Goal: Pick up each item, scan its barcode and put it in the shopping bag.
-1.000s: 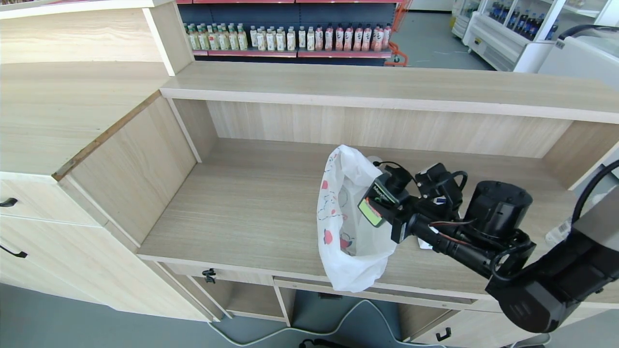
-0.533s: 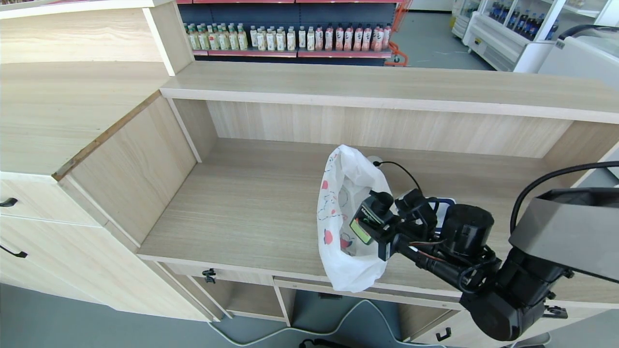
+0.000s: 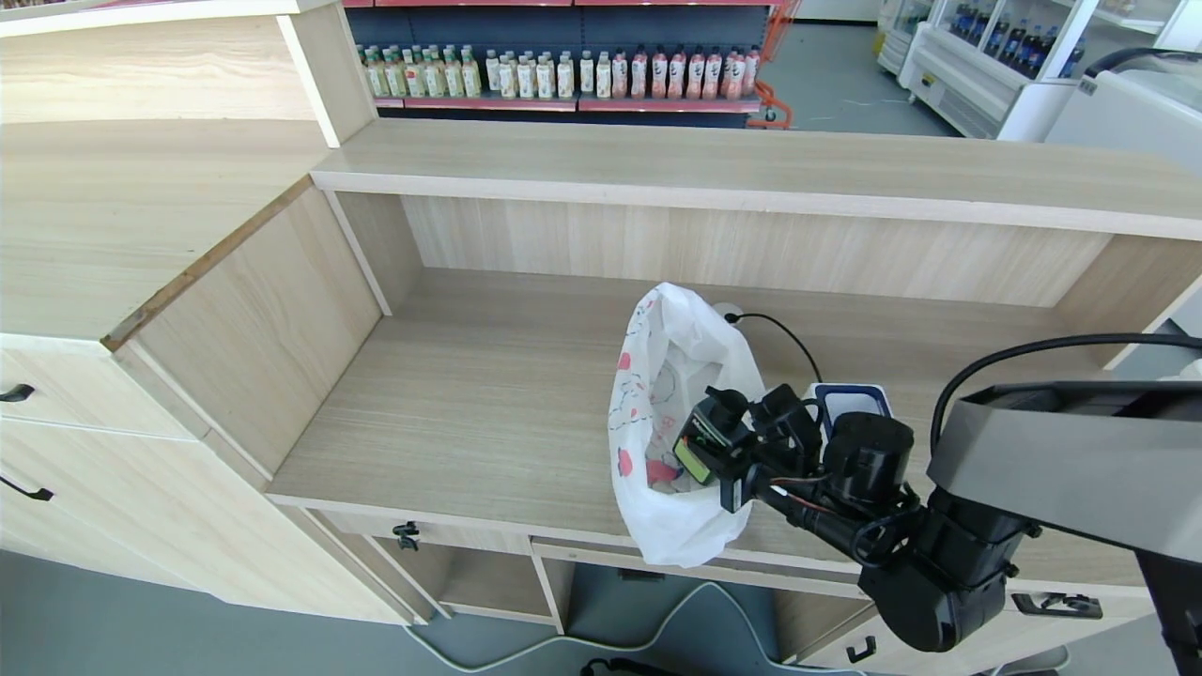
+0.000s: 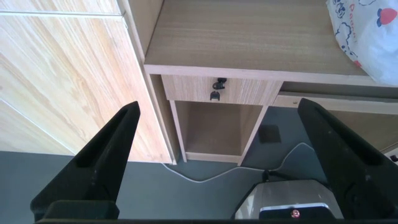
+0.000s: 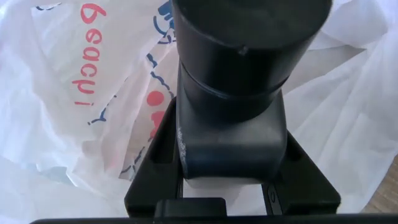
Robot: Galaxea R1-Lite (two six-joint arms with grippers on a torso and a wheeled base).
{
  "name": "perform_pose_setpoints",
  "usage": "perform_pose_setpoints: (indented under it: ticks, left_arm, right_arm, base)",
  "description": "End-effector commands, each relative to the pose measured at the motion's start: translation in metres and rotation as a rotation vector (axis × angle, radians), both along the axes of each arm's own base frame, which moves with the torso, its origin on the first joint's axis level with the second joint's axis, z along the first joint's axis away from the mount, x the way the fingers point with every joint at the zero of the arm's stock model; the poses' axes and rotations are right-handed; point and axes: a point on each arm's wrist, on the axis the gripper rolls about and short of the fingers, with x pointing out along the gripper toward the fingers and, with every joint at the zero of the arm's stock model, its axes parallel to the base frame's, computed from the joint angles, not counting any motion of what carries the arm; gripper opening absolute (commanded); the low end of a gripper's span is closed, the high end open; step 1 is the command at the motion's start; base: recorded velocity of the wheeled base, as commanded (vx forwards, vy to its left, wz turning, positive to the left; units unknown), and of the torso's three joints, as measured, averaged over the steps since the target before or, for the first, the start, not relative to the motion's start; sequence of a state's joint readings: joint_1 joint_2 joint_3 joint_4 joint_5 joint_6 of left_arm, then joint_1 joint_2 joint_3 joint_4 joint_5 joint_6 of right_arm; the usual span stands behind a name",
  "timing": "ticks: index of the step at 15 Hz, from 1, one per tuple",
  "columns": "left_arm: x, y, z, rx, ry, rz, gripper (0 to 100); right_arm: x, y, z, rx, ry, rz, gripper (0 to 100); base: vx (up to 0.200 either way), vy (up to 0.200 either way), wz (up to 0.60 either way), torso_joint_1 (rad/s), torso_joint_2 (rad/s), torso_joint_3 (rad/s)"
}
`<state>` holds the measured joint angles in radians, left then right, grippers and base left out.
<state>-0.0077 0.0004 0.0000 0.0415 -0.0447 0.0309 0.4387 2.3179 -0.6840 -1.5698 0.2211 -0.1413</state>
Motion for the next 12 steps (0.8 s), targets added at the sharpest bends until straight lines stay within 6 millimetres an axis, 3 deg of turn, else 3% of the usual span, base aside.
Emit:
perform_pose_setpoints:
  ticks: [1, 5, 6, 8, 10, 12]
  left_arm:
    - [0.0, 0.0, 0.0, 0.0, 0.0, 0.0, 100]
    - [0.0, 0.0, 0.0, 0.0, 0.0, 0.0, 100]
    - [0.0, 0.0, 0.0, 0.0, 0.0, 0.0, 100]
    - [0.0, 0.0, 0.0, 0.0, 0.0, 0.0, 100]
    - [0.0, 0.0, 0.0, 0.0, 0.0, 0.0, 100]
    - [0.0, 0.0, 0.0, 0.0, 0.0, 0.0, 100]
  right_arm:
    - [0.003, 0.001, -0.008, -0.01, 0.012, 0.0, 0]
    - [0.0, -0.001, -0.01, -0.018, 0.024, -0.004, 0]
    - [-0.001, -0.001, -0.01, -0.018, 0.024, -0.004, 100]
    - [-0.001, -0.001, -0.006, -0.012, 0.018, -0.005, 100]
    - [-0.005, -0.008, 0.018, 0.018, -0.027, -0.019, 100]
    - [-0.022, -0.026, 0.053, 0.032, -0.041, -0.042, 100]
  base:
    - [0.0, 0.0, 0.0, 0.0, 0.0, 0.0]
    - [0.0, 0.0, 0.0, 0.0, 0.0, 0.0]
    - [0.0, 0.0, 0.0, 0.0, 0.0, 0.0]
    - [0.0, 0.0, 0.0, 0.0, 0.0, 0.0]
    - [0.0, 0.0, 0.0, 0.0, 0.0, 0.0]
    - [0.0, 0.0, 0.0, 0.0, 0.0, 0.0]
